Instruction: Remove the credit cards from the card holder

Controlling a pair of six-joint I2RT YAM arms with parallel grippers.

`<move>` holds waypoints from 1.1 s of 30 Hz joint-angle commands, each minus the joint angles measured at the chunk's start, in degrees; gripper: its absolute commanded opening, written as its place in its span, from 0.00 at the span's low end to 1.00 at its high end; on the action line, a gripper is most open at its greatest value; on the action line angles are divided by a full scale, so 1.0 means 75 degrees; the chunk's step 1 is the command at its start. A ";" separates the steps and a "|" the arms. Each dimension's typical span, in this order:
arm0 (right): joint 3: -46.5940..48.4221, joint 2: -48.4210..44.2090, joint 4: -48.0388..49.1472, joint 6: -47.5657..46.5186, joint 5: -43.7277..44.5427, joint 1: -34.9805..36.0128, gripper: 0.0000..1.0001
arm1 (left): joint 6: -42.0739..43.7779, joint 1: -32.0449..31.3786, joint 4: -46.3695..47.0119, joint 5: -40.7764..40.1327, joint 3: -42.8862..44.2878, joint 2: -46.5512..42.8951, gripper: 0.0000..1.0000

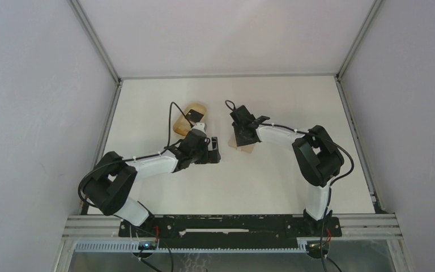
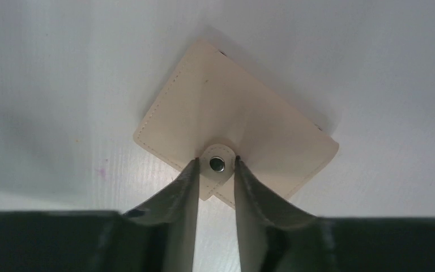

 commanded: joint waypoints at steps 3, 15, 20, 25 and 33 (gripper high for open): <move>-0.0108 0.0221 -0.0287 -0.0005 -0.0018 0.0302 0.18 | -0.0020 -0.0055 0.0200 -0.0145 -0.0041 -0.0215 0.99; -0.1227 -0.0738 0.0775 -0.1583 -0.1754 0.0367 0.00 | 0.0059 -0.0040 -0.0176 -0.0179 0.0072 -0.0704 1.00; -0.1821 -0.1602 0.1536 -0.1917 -0.2654 0.0367 0.00 | 0.0085 -0.0033 -0.0268 -0.0235 0.0097 -0.0863 1.00; -0.1955 -0.2109 0.1598 -0.2204 -0.3057 0.0367 0.00 | 0.0114 -0.0004 -0.0321 -0.0208 0.0160 -0.0968 1.00; -0.2104 -0.2733 0.1476 -0.2395 -0.3032 0.0584 0.00 | 0.0144 0.0025 -0.0348 -0.0080 0.0240 -0.0997 1.00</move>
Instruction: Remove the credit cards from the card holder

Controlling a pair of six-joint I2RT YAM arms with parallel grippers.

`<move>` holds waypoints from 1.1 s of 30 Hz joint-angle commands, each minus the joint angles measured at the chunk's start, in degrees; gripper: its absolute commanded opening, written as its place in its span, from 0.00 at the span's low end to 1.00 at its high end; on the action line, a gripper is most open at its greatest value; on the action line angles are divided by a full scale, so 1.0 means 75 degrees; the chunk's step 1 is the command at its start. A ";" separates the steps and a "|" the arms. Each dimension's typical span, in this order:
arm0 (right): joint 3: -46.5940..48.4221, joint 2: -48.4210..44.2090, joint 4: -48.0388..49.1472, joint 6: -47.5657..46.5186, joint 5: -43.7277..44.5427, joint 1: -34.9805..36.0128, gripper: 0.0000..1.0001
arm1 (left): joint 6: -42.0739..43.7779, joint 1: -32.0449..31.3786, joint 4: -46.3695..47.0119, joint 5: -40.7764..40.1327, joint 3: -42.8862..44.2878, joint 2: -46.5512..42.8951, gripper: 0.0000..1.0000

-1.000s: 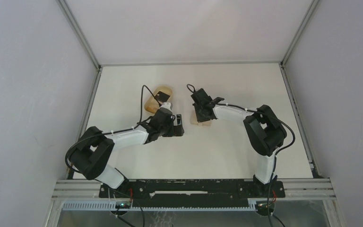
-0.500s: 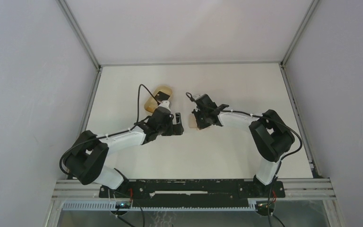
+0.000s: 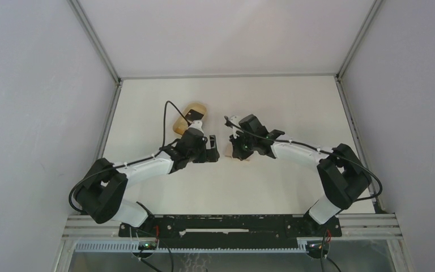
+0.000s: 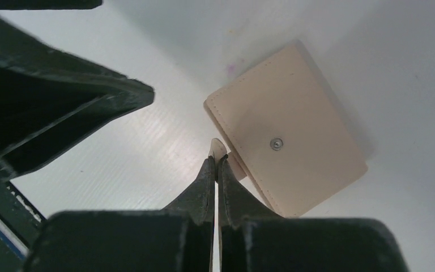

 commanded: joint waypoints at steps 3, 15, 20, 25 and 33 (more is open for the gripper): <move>-0.0224 -0.1055 0.0295 -0.0303 -0.0158 0.0227 0.00 | 0.0155 0.0026 0.0019 -0.0021 0.0239 -0.0416 1.00; -0.0283 -0.2288 -0.0646 -0.0809 -0.1688 0.0229 0.00 | 0.0289 0.0087 -0.0424 0.0333 0.0681 -0.0633 1.00; -0.0315 -0.2825 -0.1259 -0.1186 -0.2121 0.0240 0.00 | 0.0528 0.0160 -0.0803 0.0407 0.1008 -0.0764 1.00; -0.0693 -0.3037 -0.1158 -0.1353 -0.1720 0.0240 0.00 | 0.0659 0.0253 -0.0921 0.0560 0.1114 -0.0728 1.00; -0.1657 -0.3889 -0.0647 -0.1811 -0.0221 0.0341 0.00 | 0.0695 0.0260 -0.0905 0.0683 0.1056 -0.0688 1.00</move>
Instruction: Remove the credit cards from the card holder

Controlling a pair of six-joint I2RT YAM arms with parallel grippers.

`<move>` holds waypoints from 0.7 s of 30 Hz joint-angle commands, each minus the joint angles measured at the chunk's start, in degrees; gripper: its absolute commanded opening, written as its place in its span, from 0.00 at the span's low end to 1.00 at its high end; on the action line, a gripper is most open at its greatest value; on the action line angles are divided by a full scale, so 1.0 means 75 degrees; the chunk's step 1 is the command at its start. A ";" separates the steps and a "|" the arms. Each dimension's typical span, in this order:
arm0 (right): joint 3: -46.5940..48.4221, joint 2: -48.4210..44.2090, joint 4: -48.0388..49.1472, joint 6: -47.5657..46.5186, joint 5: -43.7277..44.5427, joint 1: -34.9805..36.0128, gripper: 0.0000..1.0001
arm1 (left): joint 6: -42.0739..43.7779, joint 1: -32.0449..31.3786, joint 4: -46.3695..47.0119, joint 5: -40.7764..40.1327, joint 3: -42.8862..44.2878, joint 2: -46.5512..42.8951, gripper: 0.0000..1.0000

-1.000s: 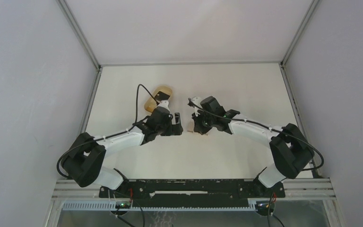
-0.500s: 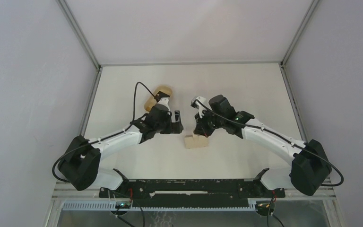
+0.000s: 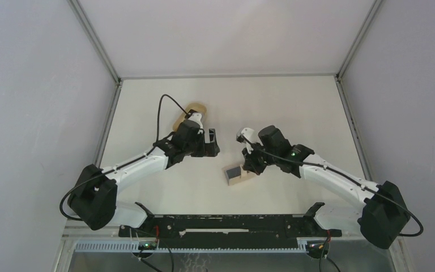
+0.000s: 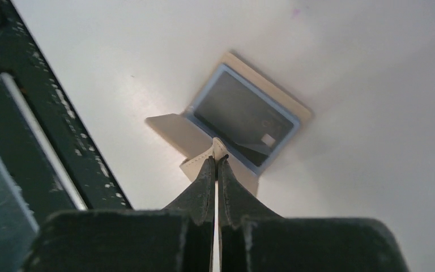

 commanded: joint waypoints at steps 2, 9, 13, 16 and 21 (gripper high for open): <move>-0.0772 -0.1296 0.0853 -0.0806 0.1357 0.0136 0.00 | 0.0238 0.0027 0.0072 0.0240 0.0336 -0.0119 1.00; -0.1753 -0.2557 0.1716 -0.1397 0.0897 0.0000 0.00 | 0.0049 0.0013 0.0577 0.0988 0.0347 0.0186 1.00; -0.1753 -0.2446 0.1692 -0.1344 0.0747 -0.0084 0.00 | -0.0043 -0.0107 0.0797 0.1310 0.0311 0.0433 1.00; -0.1754 -0.2440 0.1708 -0.1278 0.0693 -0.0199 0.00 | -0.0100 -0.0272 0.0922 0.1514 0.0249 0.0618 1.00; -0.1776 -0.2531 0.1881 -0.0974 0.0416 -0.0672 0.00 | -0.0403 -0.0433 0.1660 0.2550 -0.0022 0.0874 0.99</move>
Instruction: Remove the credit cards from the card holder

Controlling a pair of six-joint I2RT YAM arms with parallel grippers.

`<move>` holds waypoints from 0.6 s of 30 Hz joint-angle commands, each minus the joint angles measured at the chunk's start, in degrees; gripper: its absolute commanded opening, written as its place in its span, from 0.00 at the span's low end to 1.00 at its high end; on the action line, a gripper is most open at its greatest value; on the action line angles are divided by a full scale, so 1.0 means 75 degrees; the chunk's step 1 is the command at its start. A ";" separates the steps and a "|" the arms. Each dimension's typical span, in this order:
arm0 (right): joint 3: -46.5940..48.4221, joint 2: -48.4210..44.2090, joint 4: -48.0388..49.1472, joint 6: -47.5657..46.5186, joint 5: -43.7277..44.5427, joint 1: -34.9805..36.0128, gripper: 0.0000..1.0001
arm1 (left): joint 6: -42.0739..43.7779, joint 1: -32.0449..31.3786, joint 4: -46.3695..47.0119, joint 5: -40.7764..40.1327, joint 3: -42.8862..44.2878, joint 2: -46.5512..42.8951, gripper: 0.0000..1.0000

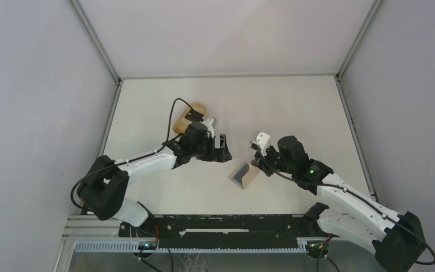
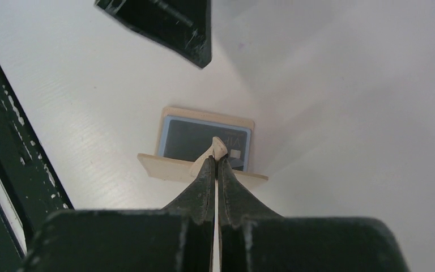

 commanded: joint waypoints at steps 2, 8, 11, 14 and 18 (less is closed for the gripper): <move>-0.0061 -0.0259 0.0845 0.0366 -0.0535 -0.0642 0.00 | -0.0400 -0.0143 0.1248 0.1598 -0.0053 0.0336 0.99; -0.0151 -0.0289 0.0927 0.0630 -0.0566 -0.0923 0.00 | -0.0413 -0.0289 0.1412 0.2084 0.0053 0.0745 0.97; -0.0207 -0.0301 0.1074 0.0920 -0.0555 -0.1037 0.00 | -0.0414 -0.0293 0.1349 0.1890 0.0079 0.0770 0.97; -0.0404 -0.0576 0.1444 0.1192 -0.0692 -0.1223 0.00 | -0.0341 -0.0296 0.1177 0.1693 0.0175 0.0792 0.97; -0.0444 -0.0924 0.1450 0.1310 -0.1036 -0.1383 0.00 | -0.0234 -0.0341 0.1037 0.1513 0.0324 0.0826 0.97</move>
